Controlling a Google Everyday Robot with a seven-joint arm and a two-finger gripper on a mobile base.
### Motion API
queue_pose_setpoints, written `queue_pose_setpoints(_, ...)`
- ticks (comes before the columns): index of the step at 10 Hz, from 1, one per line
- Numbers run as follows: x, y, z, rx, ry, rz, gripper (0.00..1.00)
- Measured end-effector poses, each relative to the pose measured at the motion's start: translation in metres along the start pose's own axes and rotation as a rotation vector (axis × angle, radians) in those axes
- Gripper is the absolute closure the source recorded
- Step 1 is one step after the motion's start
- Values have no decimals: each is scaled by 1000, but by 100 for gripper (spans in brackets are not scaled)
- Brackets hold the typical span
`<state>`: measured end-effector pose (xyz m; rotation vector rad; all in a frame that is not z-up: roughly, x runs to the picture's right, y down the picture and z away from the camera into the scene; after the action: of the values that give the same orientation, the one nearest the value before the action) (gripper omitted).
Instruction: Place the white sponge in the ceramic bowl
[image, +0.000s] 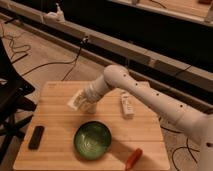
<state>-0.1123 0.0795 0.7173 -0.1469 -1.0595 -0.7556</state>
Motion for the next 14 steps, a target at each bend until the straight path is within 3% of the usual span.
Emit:
queue_pose_setpoints(4,-32,44,-14,62,47,33,100)
queue_pose_setpoints(9,-70,99,4,54,-3,99,97)
queue_pose_setpoints(14,-73,102,8,51,-13,103,95)
